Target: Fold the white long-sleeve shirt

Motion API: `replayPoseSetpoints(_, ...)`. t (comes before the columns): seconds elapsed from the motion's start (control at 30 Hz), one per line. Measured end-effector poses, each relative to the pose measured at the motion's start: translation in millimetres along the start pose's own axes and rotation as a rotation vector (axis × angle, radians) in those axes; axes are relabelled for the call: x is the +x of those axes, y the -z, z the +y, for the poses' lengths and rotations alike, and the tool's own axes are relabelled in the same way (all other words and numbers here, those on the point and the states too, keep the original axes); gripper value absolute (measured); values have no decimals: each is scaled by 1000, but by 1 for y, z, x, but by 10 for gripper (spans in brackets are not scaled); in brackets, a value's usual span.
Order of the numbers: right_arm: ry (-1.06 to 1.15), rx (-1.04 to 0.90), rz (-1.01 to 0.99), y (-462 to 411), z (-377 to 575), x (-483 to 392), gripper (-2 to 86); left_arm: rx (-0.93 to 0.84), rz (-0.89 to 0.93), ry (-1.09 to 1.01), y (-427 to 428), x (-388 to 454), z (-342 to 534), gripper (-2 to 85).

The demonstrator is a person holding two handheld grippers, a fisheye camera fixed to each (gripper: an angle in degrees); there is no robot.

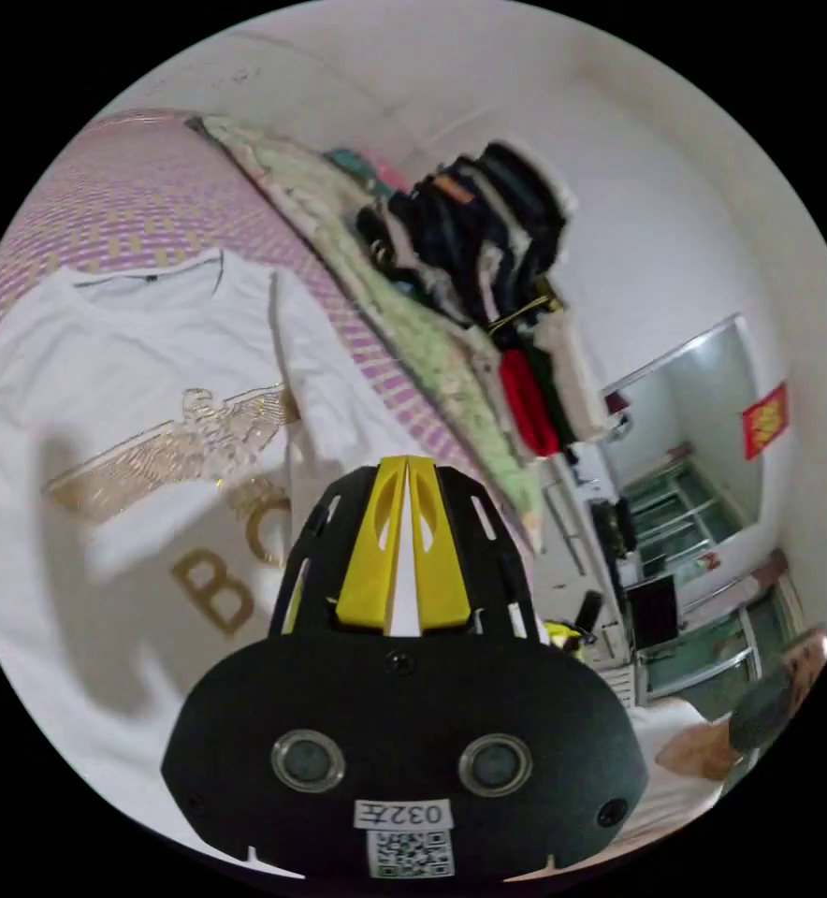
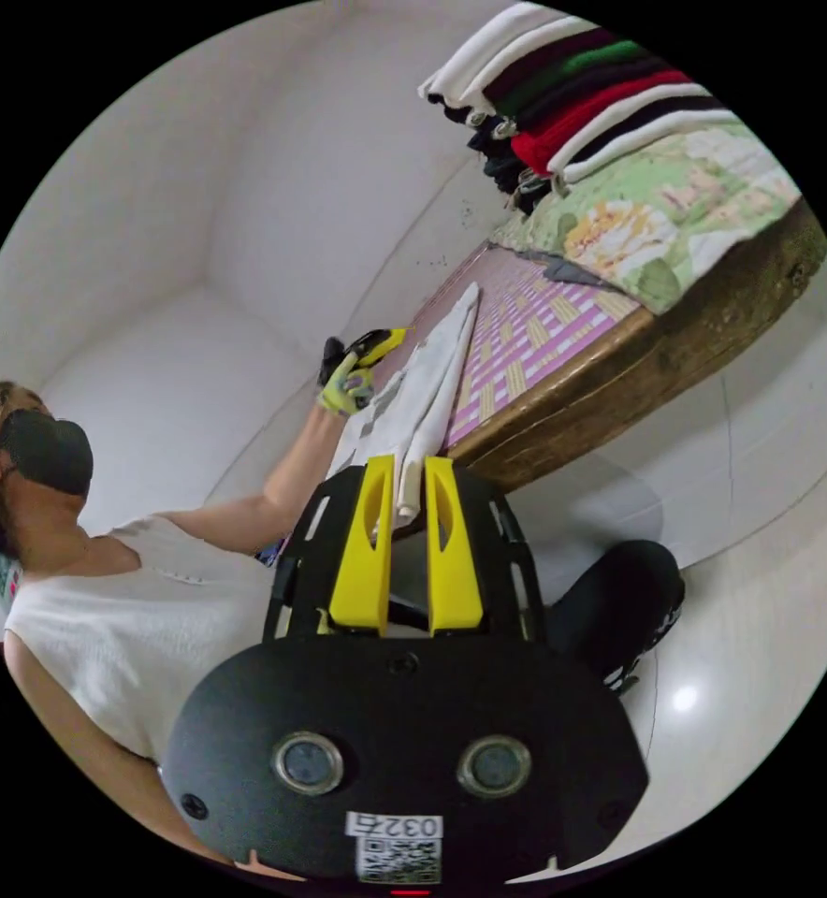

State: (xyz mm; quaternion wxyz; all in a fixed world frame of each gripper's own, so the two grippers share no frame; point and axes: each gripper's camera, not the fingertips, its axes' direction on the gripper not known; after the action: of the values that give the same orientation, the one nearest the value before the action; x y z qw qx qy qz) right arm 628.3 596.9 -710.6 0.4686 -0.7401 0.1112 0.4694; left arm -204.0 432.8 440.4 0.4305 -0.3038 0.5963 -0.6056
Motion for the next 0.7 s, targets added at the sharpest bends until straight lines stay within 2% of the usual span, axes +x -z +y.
replayPoseSetpoints(0.07,9,80,14,18,5,-5,58,101,-31,13,73,-9,41,-12)
replayPoseSetpoints(0.13,65,151,19,34,6,-20,53,224,-192,80,169,-29,99,-14)
replayPoseSetpoints(0.23,175,156,19,31,-4,-48,51,235,-402,208,250,-59,158,-11)
replayPoseSetpoints(0.37,275,98,-49,2,-18,-77,51,96,-489,266,262,-83,184,1)
replayPoseSetpoints(0.43,317,36,-106,-23,-22,-93,51,53,-495,246,245,-86,179,40)
replayPoseSetpoints(0.7,357,-36,-189,-49,-5,-120,44,0,-559,210,191,-73,129,50)
